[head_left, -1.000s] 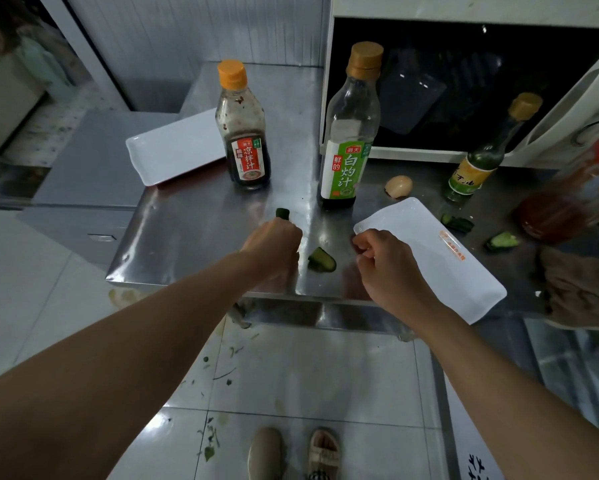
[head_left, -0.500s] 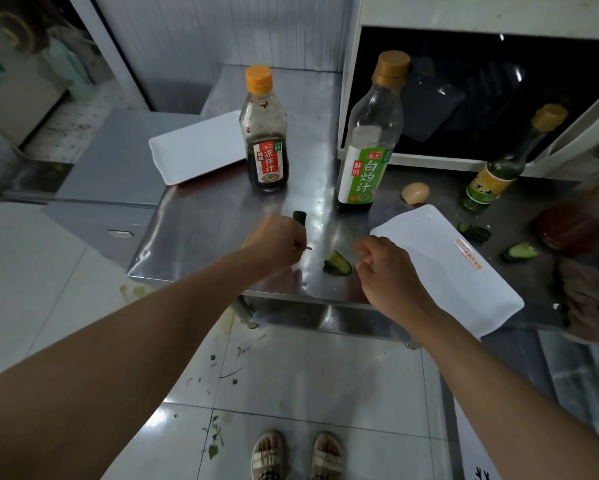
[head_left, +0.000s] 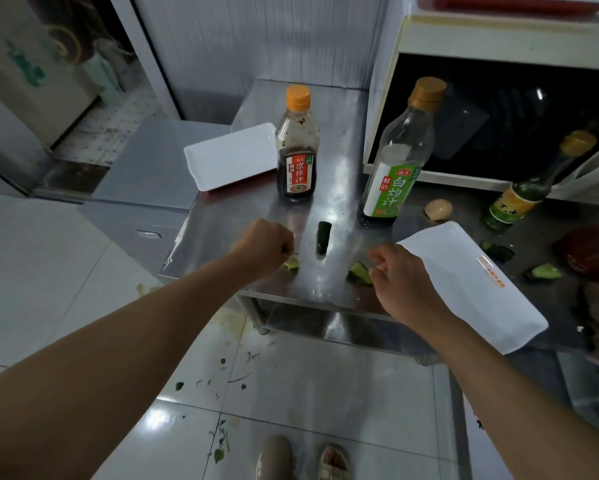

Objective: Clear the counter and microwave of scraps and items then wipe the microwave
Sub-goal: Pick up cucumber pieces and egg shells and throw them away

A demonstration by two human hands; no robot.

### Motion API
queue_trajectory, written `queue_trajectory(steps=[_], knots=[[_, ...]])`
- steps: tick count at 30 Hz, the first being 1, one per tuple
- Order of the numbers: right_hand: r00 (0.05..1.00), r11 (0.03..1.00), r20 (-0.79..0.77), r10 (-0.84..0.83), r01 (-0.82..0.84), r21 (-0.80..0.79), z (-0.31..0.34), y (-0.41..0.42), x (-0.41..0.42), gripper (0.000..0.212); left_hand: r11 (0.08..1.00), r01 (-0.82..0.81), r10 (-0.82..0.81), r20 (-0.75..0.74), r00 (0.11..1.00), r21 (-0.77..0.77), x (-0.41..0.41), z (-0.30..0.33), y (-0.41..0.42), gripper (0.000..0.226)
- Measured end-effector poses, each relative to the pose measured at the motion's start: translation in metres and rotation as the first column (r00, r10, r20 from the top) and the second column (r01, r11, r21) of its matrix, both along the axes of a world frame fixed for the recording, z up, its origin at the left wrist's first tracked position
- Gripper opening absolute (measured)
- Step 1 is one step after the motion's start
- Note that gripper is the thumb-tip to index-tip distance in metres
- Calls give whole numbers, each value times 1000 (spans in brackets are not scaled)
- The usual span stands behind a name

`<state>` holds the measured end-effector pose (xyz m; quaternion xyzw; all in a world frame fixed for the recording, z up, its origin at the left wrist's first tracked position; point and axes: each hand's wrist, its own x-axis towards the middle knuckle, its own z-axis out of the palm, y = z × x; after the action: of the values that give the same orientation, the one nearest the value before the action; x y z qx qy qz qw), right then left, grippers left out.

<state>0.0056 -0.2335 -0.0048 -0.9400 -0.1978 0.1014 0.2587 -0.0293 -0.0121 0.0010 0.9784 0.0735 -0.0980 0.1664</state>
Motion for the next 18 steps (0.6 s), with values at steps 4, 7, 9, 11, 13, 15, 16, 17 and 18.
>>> queue_trajectory(steps=[4,7,9,11,13,15,16,17,18], knots=[[1000,1000,0,-5,5,-9,-4,-4,4,26,1000,-3,2,15,1000,19,5,-16,-2,14],[1000,1000,-6,-10,10,-8,-7,-6,7,26,1000,10,-10,-3,1000,29,5,-23,-2,17],[1000,1000,-6,-8,8,-7,-9,-7,8,25,1000,12,-12,-13,1000,23,3,-25,-1,20],[1000,1000,-6,-8,8,-7,-11,-7,8,25,1000,8,-7,-21,1000,13,2,-26,-1,21],[1000,1000,-8,-13,13,-5,-12,-6,7,25,1000,-7,7,-26,1000,-9,1,-27,0,21],[1000,1000,-8,-19,19,3,-14,-6,7,25,999,-24,23,-25,999,-28,0,-27,0,22],[1000,1000,-8,-22,22,5,-14,-6,7,25,999,-28,28,-25,999,-37,-1,-27,-1,23],[1000,1000,-8,-23,23,5,-15,-6,7,24,998,-32,31,-26,999,-49,-1,-26,-1,24],[1000,1000,-9,-24,24,5,-15,-6,8,24,997,-37,35,-30,999,-64,-2,-25,-2,24]])
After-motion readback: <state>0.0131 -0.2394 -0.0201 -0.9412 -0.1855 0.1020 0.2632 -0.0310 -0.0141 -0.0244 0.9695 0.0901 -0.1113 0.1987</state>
